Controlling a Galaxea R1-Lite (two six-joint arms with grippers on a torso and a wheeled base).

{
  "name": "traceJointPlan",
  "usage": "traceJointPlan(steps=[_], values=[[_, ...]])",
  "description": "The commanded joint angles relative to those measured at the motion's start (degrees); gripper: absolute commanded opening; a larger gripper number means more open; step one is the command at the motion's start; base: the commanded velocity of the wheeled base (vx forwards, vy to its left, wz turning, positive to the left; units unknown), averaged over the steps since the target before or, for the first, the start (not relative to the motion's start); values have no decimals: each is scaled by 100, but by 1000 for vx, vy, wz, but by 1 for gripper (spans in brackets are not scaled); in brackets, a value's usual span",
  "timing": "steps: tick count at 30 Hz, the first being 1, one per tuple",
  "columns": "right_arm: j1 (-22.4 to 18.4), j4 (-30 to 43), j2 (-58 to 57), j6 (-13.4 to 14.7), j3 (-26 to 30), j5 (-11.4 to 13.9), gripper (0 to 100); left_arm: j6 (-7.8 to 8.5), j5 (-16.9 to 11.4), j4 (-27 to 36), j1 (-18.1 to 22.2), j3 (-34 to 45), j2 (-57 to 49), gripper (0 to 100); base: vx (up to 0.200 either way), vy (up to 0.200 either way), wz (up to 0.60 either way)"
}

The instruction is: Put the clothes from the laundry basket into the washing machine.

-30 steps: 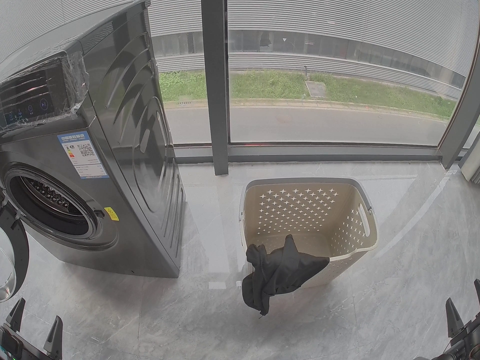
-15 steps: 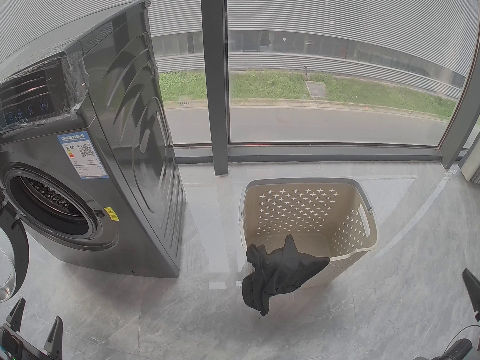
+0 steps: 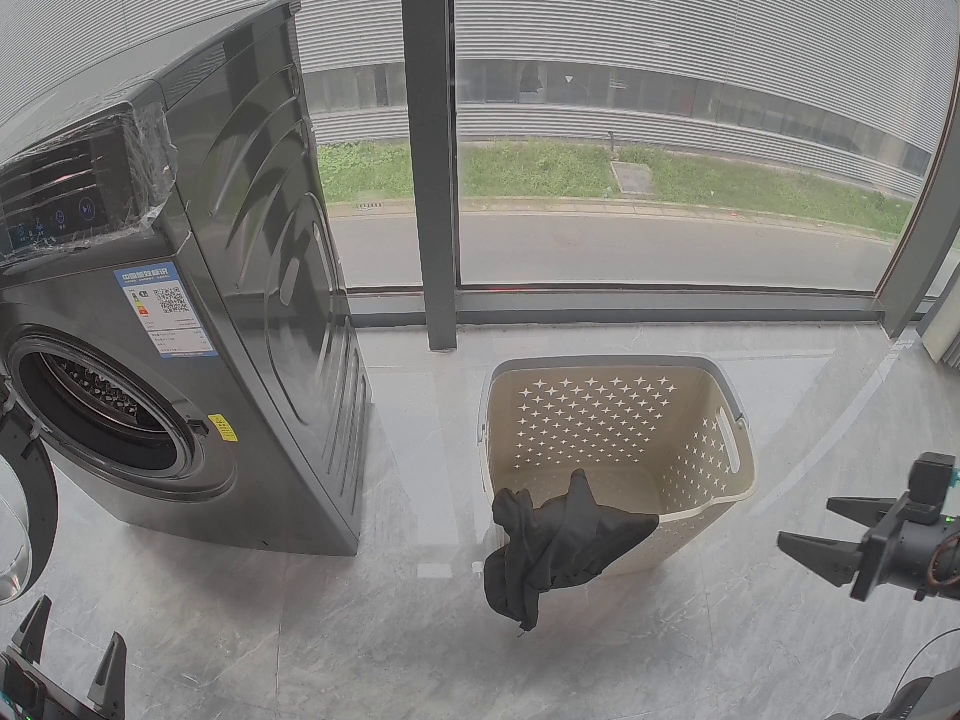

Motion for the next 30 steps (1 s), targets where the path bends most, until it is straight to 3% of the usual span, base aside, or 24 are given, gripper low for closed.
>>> traceJointPlan(steps=[1,13,16,21,22,24,29,30], values=[[434,-1109,2327,102,42,68,100,-9,-1,-2,0,84,-93,100,0,0,0],[557,-2638,4041,102,34,-29,100,-9,-1,-2,0,84,-93,100,0,0,0],[636,-3447,4726,76,16,-161,100,-9,-1,-2,0,84,-93,100,0,0,0],[654,-4044,5298,6,-37,-196,100,-9,-1,-2,0,84,-93,100,0,0,0],[663,-4343,5614,-170,-116,-169,100,0,-1,-2,0,84,-93,100,0,0,0],[689,-4457,5763,-267,-213,-161,100,-9,-1,-2,0,84,-93,100,0,0,0],[777,-4475,5922,-320,-459,-152,100,-9,-1,-2,0,84,-93,100,0,0,0],[812,-4484,6097,-495,-652,-152,100,-9,-1,-2,0,84,-93,100,0,0,0]])
